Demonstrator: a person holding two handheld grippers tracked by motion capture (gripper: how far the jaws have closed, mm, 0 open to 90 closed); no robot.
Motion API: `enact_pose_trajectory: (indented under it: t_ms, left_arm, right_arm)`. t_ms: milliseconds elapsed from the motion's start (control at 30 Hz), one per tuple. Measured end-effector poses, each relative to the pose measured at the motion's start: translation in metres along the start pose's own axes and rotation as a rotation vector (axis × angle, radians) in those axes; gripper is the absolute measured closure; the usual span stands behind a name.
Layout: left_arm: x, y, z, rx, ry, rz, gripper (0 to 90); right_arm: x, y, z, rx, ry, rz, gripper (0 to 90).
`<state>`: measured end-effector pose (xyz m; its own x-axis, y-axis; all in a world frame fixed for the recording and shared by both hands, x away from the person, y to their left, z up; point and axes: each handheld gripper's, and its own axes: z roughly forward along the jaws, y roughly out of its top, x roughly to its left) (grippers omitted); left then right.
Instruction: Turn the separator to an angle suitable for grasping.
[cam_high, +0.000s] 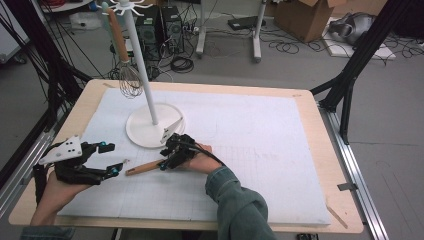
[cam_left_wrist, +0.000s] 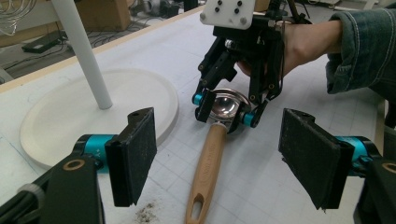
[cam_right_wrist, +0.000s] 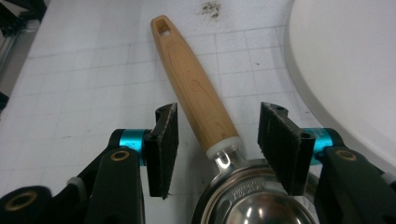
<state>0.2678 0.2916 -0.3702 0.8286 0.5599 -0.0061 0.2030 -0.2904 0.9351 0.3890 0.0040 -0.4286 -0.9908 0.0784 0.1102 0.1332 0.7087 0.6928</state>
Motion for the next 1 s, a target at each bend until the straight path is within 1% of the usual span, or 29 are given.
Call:
enact_pose_trajectory:
  t_ms: [67, 233, 400, 500, 533, 667, 733, 833, 933, 1000]
  left_arm:
    - [0.0001, 0.0001, -0.0001, 0.000, 0.000, 0.001, 28.1]
    - [0.0009, 0.0000, -0.0008, -0.002, 0.000, -0.001, 28.1]
    - [0.0010, -0.0001, -0.0007, 0.000, 0.000, 0.001, 28.1]
    - [0.0011, -0.0001, -0.0009, 0.000, 0.001, 0.000, 28.1]
    - [0.0011, -0.0001, -0.0008, 0.001, 0.001, 0.000, 28.1]
    - [0.0010, -0.0003, -0.0005, 0.003, 0.002, -0.002, 28.1]
    - [0.0009, -0.0001, -0.0005, 0.003, 0.002, -0.002, 28.1]
    - [0.0010, 0.0002, -0.0007, 0.004, 0.000, 0.001, 28.1]
    - [0.0007, 0.0001, -0.0005, 0.002, -0.001, -0.002, 28.1]
    - [0.0009, 0.0002, -0.0007, 0.004, -0.001, 0.000, 28.1]
  right_arm:
    - [-0.0006, 0.0002, 0.0024, 0.004, 0.003, -0.011, 50.5]
    - [0.0005, -0.0008, 0.0056, 0.040, -0.003, -0.023, 55.0]
    - [0.0020, -0.0004, 0.0067, 0.052, 0.000, -0.037, 62.2]
    - [0.0026, 0.0000, 0.0062, 0.055, -0.002, -0.036, 63.1]
    - [0.0027, 0.0002, 0.0064, 0.051, -0.011, -0.044, 63.4]
    - [0.0048, 0.0008, 0.0042, 0.065, -0.014, -0.045, 65.1]
    - [0.0058, 0.0009, 0.0027, 0.076, -0.012, -0.037, 65.9]
    - [0.0070, 0.0008, 0.0002, 0.089, -0.009, -0.048, 67.0]
    - [0.0072, 0.0010, 0.0005, 0.093, -0.006, -0.070, 65.4]
    - [0.0069, 0.0004, 0.0036, 0.102, -0.008, -0.070, 60.7]
